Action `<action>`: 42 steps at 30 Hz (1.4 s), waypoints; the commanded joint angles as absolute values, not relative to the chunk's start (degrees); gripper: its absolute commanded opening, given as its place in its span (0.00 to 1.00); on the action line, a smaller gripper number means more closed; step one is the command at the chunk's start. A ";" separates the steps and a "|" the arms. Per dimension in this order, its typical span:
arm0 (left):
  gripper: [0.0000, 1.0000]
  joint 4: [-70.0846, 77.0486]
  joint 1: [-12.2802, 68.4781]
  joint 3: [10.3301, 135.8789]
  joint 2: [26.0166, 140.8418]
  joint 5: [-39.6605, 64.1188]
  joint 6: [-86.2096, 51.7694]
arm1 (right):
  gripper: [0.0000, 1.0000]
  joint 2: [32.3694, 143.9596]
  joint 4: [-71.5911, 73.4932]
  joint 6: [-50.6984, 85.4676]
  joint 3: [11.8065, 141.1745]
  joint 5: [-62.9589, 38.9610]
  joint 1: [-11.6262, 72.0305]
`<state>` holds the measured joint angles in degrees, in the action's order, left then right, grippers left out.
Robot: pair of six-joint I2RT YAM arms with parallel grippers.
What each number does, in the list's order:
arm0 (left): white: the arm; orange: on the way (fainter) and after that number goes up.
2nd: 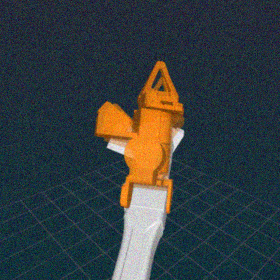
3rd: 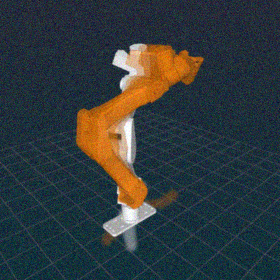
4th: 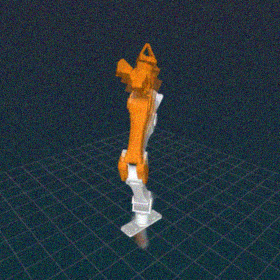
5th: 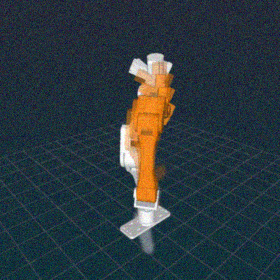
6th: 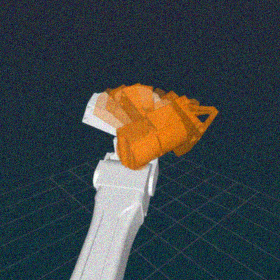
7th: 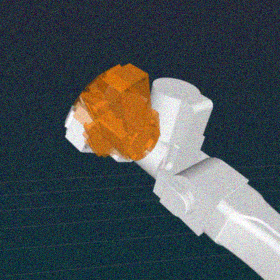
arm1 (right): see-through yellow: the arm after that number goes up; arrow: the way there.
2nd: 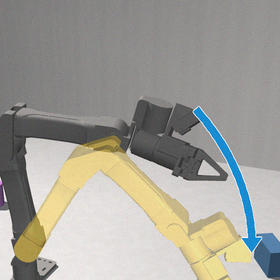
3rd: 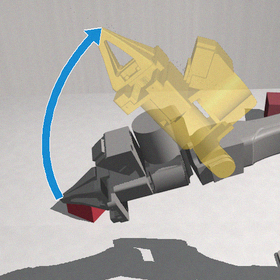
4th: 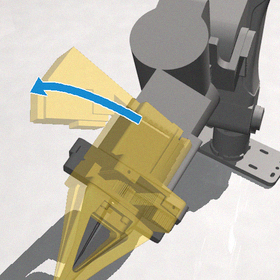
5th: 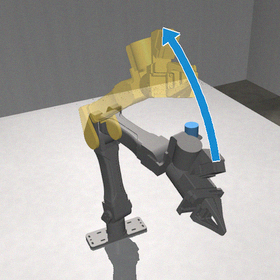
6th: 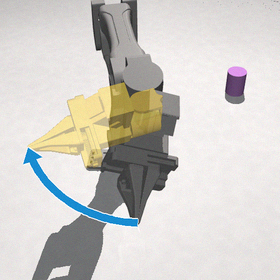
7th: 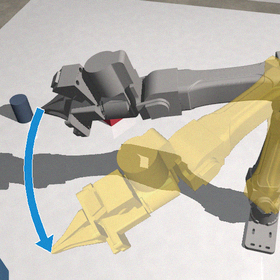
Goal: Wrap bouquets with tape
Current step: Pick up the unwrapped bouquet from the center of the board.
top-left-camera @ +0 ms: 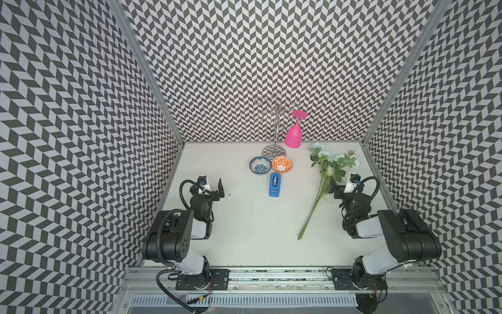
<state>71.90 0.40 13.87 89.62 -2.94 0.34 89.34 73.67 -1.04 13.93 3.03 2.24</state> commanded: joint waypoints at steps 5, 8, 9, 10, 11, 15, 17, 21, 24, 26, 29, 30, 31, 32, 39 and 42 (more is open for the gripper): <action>0.99 72.51 0.88 14.59 89.35 -3.56 0.13 | 0.99 89.89 76.99 -1.21 13.80 3.25 2.69; 0.99 72.51 0.88 14.59 89.33 -3.52 0.18 | 0.99 90.01 76.65 -1.07 13.97 3.26 2.72; 0.99 72.53 0.88 14.59 89.33 -3.57 0.16 | 0.99 89.88 76.83 -1.10 13.86 3.25 2.65; 0.99 72.51 0.88 14.59 89.33 -3.52 0.18 | 0.99 89.75 76.94 -1.26 13.71 3.14 2.72; 0.99 72.51 0.88 14.59 89.37 -3.52 0.18 | 0.99 89.95 76.89 -1.25 13.80 3.17 2.71; 0.99 72.51 0.88 14.55 89.35 -3.54 0.17 | 0.99 89.98 76.99 -1.17 13.80 3.19 2.71; 0.99 72.51 0.88 14.59 89.33 -3.52 0.18 | 0.99 89.87 76.90 -1.21 13.80 3.16 2.70; 0.99 72.46 0.76 14.64 89.38 -3.39 -0.06 | 0.99 89.92 76.86 -1.15 13.84 3.21 2.64; 0.99 72.48 0.10 14.59 89.33 -2.17 -0.34 | 0.99 90.00 76.59 -0.99 13.96 3.25 2.72; 0.99 72.48 0.37 14.55 89.28 -2.38 0.11 | 0.99 89.92 76.80 -1.06 13.89 3.26 2.73; 0.99 64.00 2.44 17.55 85.45 -1.23 3.49 | 0.99 88.90 75.72 -1.25 14.30 4.26 3.13; 0.99 58.43 3.79 19.40 82.96 -4.36 3.83 | 0.99 86.87 72.02 -1.52 15.52 5.49 3.61; 0.99 53.53 5.37 21.92 80.99 -8.78 4.06 | 0.99 83.86 66.35 -2.03 17.40 7.13 4.33; 0.99 51.36 6.43 23.51 79.41 -12.64 3.53 | 0.99 80.51 60.18 -2.92 19.40 7.30 5.00; 0.99 17.00 5.21 36.54 69.62 -21.49 -39.07 | 0.99 66.58 26.86 34.47 30.22 9.11 1.46; 0.99 19.68 1.54 36.46 69.80 -7.85 -40.90 | 0.99 65.48 27.28 34.15 29.73 -14.73 0.16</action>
<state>30.87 4.10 36.93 69.58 -14.90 -28.14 65.52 35.62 26.50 31.00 3.14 0.58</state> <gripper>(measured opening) 0.991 0.993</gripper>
